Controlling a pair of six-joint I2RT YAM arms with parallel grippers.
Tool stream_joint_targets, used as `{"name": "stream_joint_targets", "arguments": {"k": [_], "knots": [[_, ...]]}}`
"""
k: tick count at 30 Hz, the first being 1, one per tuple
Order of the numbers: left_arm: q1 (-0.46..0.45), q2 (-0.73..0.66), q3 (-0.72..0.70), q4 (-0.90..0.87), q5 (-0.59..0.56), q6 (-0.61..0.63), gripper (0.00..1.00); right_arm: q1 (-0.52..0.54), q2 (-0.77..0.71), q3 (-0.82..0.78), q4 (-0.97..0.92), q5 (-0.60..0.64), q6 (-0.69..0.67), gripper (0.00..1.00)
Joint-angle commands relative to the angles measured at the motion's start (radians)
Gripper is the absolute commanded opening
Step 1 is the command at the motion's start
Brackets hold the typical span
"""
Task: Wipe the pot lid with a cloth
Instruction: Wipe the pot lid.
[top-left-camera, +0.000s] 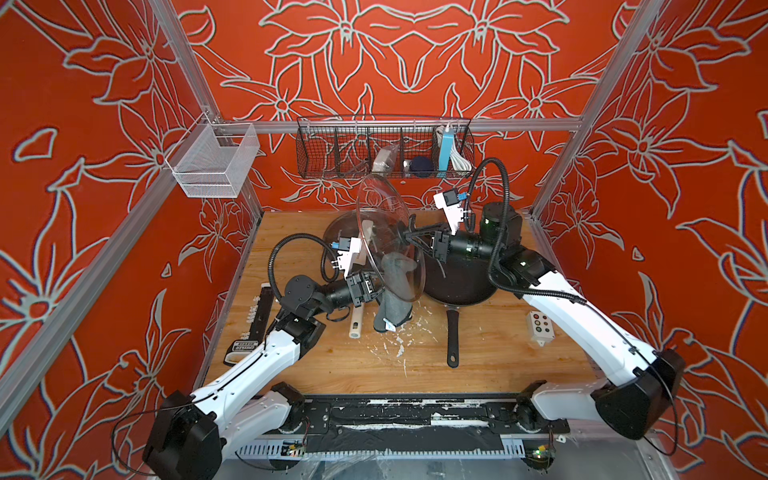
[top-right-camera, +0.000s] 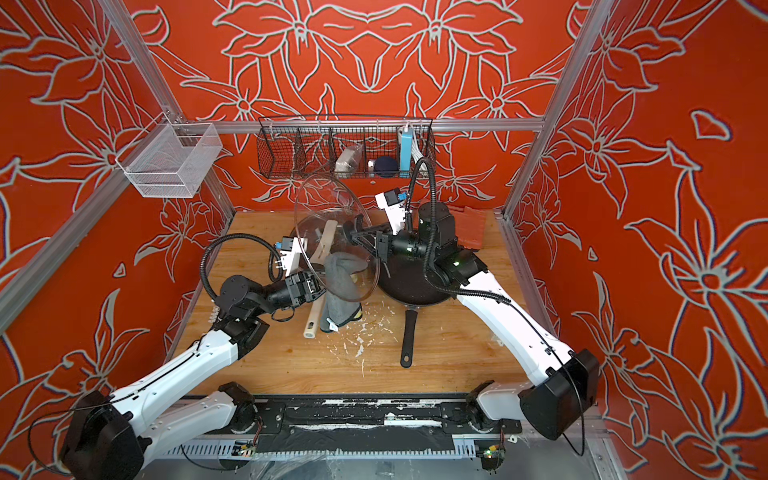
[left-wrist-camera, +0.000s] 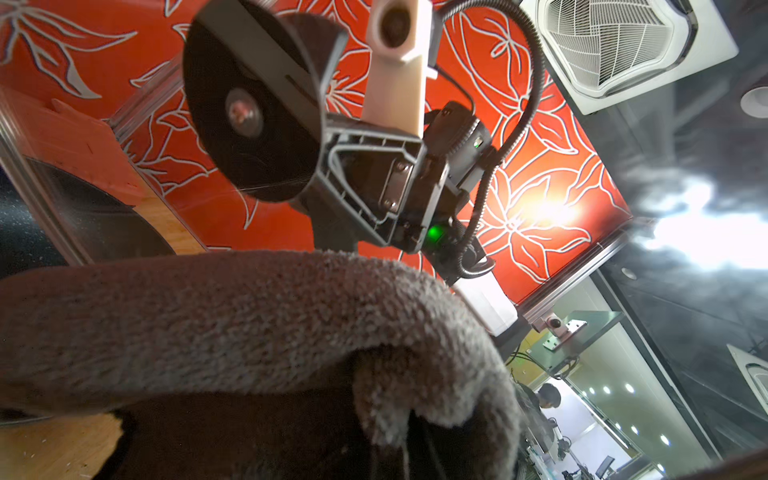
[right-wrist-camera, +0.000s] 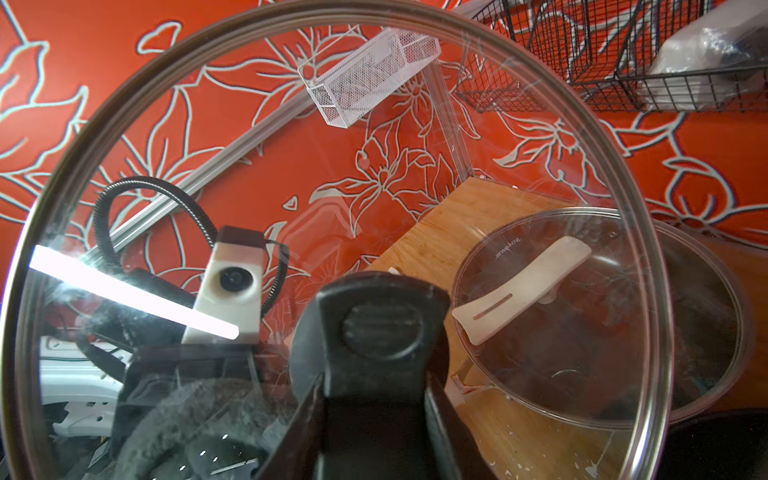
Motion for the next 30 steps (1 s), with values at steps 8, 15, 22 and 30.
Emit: {"name": "stream_joint_targets", "arguments": {"k": [8,15,22,30], "knots": [[0.058,-0.082,0.041,0.142,0.008,-0.092,0.00,0.003,-0.051,-0.041,0.157,0.014,-0.043,0.00],[0.104,-0.049,0.101,0.144,0.017,-0.101,0.00,0.004,-0.062,-0.087,0.174,-0.024,-0.027,0.00],[0.178,0.082,0.174,0.231,0.044,-0.154,0.00,0.004,-0.100,-0.127,0.166,-0.069,-0.016,0.00],[0.221,0.250,0.273,0.338,0.061,-0.217,0.00,0.005,-0.149,-0.165,0.206,-0.127,0.030,0.00]]}}
